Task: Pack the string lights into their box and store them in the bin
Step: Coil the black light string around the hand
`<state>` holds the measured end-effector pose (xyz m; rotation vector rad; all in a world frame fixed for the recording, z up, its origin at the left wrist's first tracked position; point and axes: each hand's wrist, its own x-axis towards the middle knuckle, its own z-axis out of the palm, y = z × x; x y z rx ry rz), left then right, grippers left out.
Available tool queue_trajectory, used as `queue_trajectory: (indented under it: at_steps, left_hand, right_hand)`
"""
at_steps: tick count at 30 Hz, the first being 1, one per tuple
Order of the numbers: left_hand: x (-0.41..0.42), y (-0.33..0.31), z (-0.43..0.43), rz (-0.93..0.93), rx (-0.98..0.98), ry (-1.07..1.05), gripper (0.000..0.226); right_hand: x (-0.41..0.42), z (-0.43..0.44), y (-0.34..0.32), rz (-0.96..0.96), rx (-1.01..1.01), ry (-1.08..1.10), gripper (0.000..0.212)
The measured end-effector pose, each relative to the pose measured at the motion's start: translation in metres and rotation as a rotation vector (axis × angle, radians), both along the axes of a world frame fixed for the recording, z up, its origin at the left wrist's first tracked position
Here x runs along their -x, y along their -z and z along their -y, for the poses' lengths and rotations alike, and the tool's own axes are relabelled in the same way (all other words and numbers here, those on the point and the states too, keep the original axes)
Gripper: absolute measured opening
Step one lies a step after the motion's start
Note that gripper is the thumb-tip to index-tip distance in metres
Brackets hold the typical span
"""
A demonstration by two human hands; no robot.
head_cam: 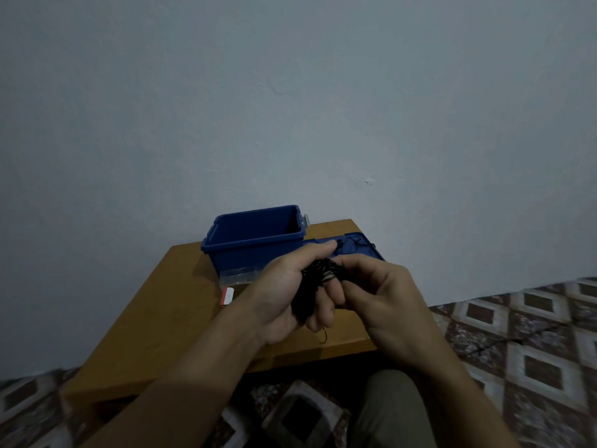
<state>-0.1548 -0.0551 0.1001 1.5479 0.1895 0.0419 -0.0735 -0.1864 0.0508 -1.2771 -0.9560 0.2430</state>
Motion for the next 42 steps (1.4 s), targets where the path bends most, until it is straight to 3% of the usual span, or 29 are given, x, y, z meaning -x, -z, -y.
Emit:
queue_trajectory:
  at_steps: [9,14,16,21,23,25,27,31,36,42]
  left_hand:
    - [-0.008,-0.01,0.002,0.03,-0.064,-0.256,0.055]
    - [-0.01,-0.015,0.012,0.179,-0.426,-0.381,0.063]
    - [-0.008,-0.022,0.008,0.173,-0.495,-0.36,0.067]
    - [-0.001,-0.038,-0.005,0.05,-0.317,-0.141,0.063]
    - [-0.002,-0.037,-0.01,0.025,-0.262,-0.072,0.048]
    - [-0.003,-0.035,-0.013,-0.03,-0.344,-0.057,0.024]
    - [-0.001,-0.032,-0.016,-0.045,-0.439,-0.068,0.014]
    - [0.009,-0.031,-0.016,0.008,-0.377,-0.087,0.021]
    - [0.003,-0.025,-0.02,-0.044,-0.637,-0.137,0.026]
    - [0.003,-0.014,-0.02,0.033,-0.64,-0.149,0.03]
  right_hand:
    - [0.0,-0.005,0.0,-0.077,-0.064,-0.04,0.021]
    - [0.0,-0.005,-0.001,-0.05,-0.148,0.005,0.024]
    - [0.001,-0.002,-0.003,-0.036,-0.17,0.002,0.025]
    - [0.002,-0.005,-0.002,-0.05,-0.126,0.02,0.025]
    - [0.0,-0.005,-0.001,-0.083,-0.117,0.023,0.025]
    - [-0.002,-0.003,0.0,-0.113,-0.114,0.02,0.025]
    - [-0.003,-0.003,0.0,-0.137,-0.1,0.0,0.025]
    - [-0.005,-0.004,0.002,-0.222,-0.093,-0.065,0.023]
    - [-0.003,-0.005,0.001,-0.309,-0.087,-0.134,0.02]
    - [-0.005,-0.004,0.001,-0.356,-0.115,-0.114,0.022]
